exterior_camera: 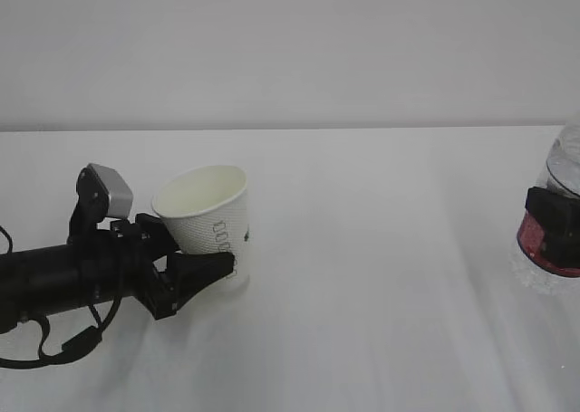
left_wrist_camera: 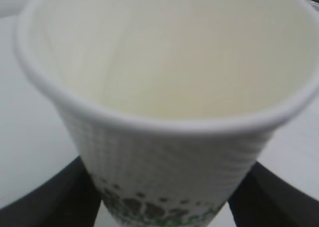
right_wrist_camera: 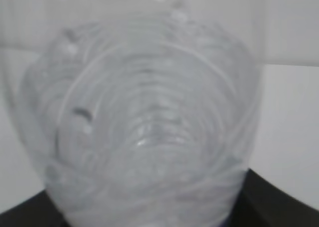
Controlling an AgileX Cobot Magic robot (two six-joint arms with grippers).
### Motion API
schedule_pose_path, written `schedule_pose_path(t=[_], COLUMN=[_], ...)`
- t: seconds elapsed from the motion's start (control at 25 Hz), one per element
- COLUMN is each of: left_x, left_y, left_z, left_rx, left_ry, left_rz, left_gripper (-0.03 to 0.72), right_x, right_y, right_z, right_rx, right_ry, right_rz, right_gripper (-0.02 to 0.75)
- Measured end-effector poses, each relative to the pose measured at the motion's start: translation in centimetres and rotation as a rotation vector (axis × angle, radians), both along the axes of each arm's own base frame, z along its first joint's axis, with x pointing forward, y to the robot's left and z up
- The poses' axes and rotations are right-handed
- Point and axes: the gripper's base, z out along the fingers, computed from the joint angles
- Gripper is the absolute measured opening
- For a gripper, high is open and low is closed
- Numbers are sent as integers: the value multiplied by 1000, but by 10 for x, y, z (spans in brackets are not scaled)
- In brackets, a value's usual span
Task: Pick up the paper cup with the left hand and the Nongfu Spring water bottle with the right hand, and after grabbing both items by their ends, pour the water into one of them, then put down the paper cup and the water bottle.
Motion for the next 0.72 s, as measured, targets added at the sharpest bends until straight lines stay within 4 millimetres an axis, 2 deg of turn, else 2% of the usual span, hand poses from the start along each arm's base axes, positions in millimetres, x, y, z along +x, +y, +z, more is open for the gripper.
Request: schedule_pose_path(t=[0.2,0.48,0.72], left_x=[-5,3,1], left_y=[-17,-40,-69], left_z=[2,12,16], left_rx=[-3,-35,3], left_ry=[-16,-44,-51], left_rz=[-68,-138,-231], left_gripper=[537,536,536], right_x=[0,0,0], right_y=[0,0,0], right_z=[0,0,0], right_rx=[0,0,0], right_ry=[0,0,2], right_rz=[0,0,0], right_gripper=[429,429,429])
